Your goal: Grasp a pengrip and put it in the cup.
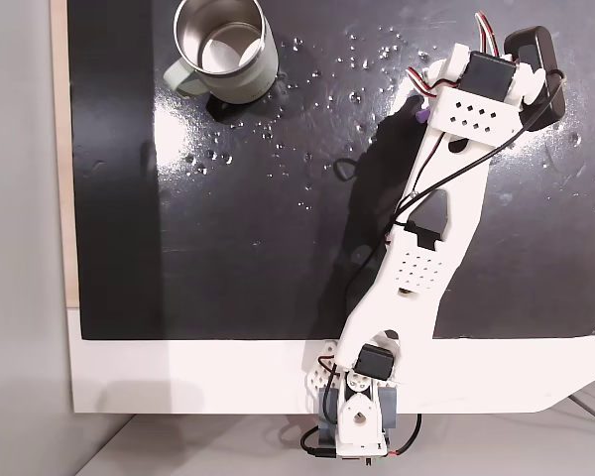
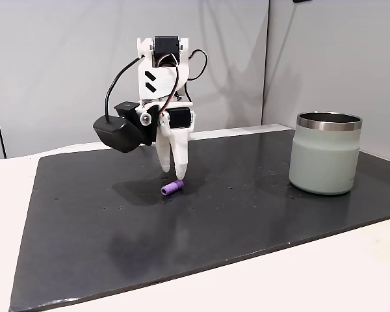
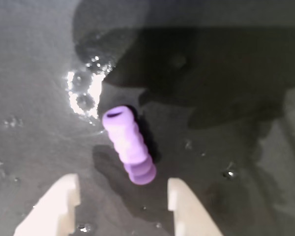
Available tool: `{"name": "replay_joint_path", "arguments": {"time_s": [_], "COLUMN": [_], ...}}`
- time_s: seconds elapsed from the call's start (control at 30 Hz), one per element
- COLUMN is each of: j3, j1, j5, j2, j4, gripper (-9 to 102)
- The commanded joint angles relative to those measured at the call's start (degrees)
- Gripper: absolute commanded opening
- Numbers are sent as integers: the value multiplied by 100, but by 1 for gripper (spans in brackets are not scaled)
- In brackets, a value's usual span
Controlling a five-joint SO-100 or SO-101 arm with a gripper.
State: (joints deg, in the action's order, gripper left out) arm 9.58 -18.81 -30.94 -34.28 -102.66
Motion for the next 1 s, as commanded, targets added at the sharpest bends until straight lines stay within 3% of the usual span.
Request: {"name": "replay_joint_path", "arguments": {"time_s": [0.0,0.33,0.57,0.67,0.97], "j3": [-501,-923,-1002,-1055,-237], "j1": [-18,-26,-18,-44,70], "j5": [-53,-88,-70,-35,272], "j2": [62,791,1011,1002,-501], "j4": [-44,-44,-44,-53,-70], "gripper": [18,15,0,0,0]}}
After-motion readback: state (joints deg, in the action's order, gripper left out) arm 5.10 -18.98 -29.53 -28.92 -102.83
